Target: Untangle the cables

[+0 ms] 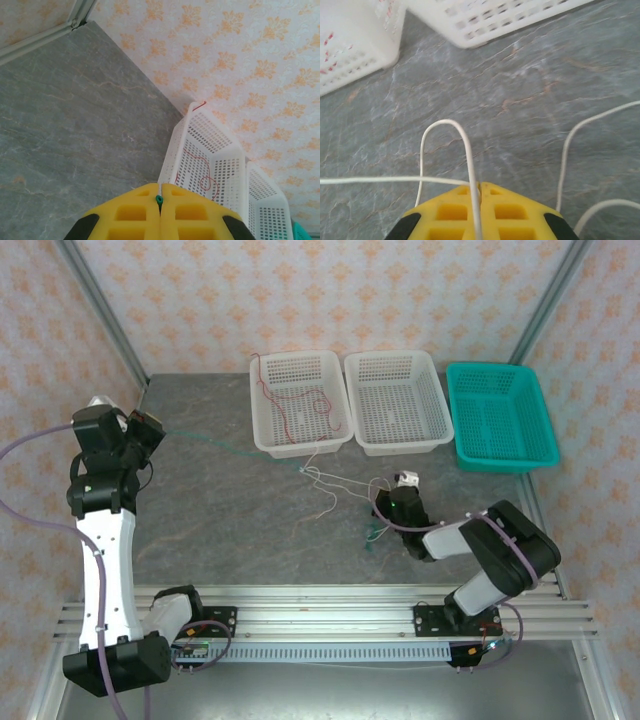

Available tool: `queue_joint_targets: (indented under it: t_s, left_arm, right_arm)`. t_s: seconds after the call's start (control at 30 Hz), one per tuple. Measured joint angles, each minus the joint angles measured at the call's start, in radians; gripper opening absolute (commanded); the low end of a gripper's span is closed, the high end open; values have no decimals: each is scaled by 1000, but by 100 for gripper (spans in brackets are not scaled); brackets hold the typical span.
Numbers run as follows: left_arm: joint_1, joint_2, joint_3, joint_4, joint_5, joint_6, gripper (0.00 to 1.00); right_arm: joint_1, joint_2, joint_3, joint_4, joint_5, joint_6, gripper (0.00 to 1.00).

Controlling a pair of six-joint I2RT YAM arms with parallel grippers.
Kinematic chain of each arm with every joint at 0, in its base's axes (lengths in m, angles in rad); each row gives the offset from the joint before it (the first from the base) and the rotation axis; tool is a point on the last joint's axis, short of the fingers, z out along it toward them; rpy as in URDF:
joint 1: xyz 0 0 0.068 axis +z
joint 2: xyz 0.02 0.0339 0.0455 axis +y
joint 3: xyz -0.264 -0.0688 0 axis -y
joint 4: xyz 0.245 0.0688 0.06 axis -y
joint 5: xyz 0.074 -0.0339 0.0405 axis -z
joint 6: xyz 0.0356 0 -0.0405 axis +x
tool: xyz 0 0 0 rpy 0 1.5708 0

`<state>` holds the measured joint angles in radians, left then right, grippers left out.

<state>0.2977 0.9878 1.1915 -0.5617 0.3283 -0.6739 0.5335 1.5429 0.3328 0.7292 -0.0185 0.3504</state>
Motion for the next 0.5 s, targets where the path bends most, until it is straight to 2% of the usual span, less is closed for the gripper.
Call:
queue_joint_targets:
  t_s: [0.1, 0.23, 0.3, 0.37, 0.5]
  left_arm:
    - [-34, 2, -58, 93, 39, -17, 0]
    - [-183, 33, -87, 137, 62, -12, 0]
    - [-222, 40, -101, 148, 72, -12, 0]
    - [-226, 40, -108, 148, 74, -12, 0]
    - [-226, 39, -101, 150, 74, -13, 0]
  right_arm:
    - [19, 1, 68, -89, -144, -101, 32]
    - [99, -42, 119, -182, -270, -226, 61]
    - [114, -103, 118, -238, -300, -269, 78]
    - [113, -180, 118, -297, -307, -313, 86]
    - [112, -354, 126, -392, -331, -400, 90]
